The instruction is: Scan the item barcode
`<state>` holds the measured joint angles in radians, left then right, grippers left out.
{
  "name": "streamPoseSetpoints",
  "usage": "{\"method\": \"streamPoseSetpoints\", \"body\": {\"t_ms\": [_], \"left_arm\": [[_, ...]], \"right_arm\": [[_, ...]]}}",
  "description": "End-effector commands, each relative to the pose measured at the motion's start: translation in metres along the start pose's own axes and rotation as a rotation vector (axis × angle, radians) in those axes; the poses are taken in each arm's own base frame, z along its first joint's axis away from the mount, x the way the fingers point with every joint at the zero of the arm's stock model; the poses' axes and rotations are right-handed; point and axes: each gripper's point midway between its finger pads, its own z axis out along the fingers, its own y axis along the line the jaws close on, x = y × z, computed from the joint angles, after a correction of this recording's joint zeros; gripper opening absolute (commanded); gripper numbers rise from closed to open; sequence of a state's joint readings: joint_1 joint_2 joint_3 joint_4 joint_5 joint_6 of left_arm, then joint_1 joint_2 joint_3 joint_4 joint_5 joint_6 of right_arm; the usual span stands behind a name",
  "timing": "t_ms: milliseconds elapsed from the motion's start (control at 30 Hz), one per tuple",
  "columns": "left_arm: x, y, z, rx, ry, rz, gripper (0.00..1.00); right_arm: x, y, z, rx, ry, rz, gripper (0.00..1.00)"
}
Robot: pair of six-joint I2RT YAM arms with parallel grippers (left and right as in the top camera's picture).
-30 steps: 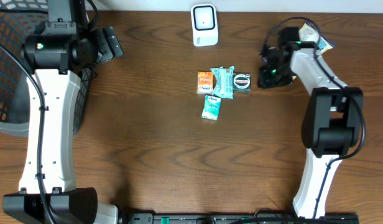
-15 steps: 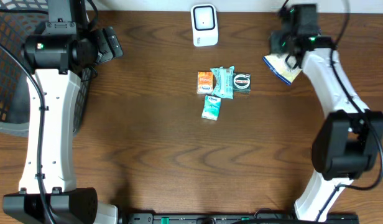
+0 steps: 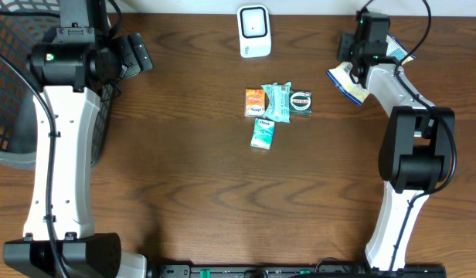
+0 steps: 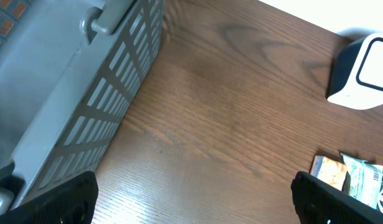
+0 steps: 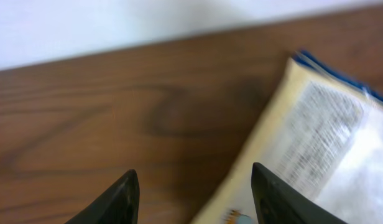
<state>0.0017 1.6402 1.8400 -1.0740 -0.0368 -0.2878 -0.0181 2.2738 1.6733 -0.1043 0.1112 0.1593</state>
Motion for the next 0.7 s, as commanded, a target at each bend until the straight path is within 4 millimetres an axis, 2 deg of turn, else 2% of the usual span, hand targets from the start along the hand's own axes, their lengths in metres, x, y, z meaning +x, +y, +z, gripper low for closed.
{"method": "streamPoseSetpoints", "body": {"t_ms": [0,100,233,367,533,667], "left_arm": [[-0.001,0.002,-0.001,-0.015,-0.006,-0.001,0.98],[-0.001,0.002,-0.001,-0.015,-0.006,-0.001,0.98],[-0.001,0.002,-0.001,-0.015,-0.006,-0.001,0.98],[-0.001,0.002,-0.001,-0.015,-0.006,-0.001,0.98],[-0.001,0.002,-0.001,-0.015,-0.006,-0.001,0.98],[-0.001,0.002,-0.001,-0.015,-0.006,-0.001,0.98]], "right_arm": [[0.006,-0.034,0.005,0.098,0.018,0.091,0.51],[0.031,-0.036,0.012,0.081,0.102,0.081,0.5],[0.07,-0.018,0.016,-0.026,0.239,-0.001,0.46],[0.106,0.007,0.003,-0.145,0.384,-0.113,0.36],[0.148,0.041,-0.024,-0.305,0.553,-0.238,0.33],[0.164,0.05,-0.045,-0.318,0.647,-0.238,0.28]]}}
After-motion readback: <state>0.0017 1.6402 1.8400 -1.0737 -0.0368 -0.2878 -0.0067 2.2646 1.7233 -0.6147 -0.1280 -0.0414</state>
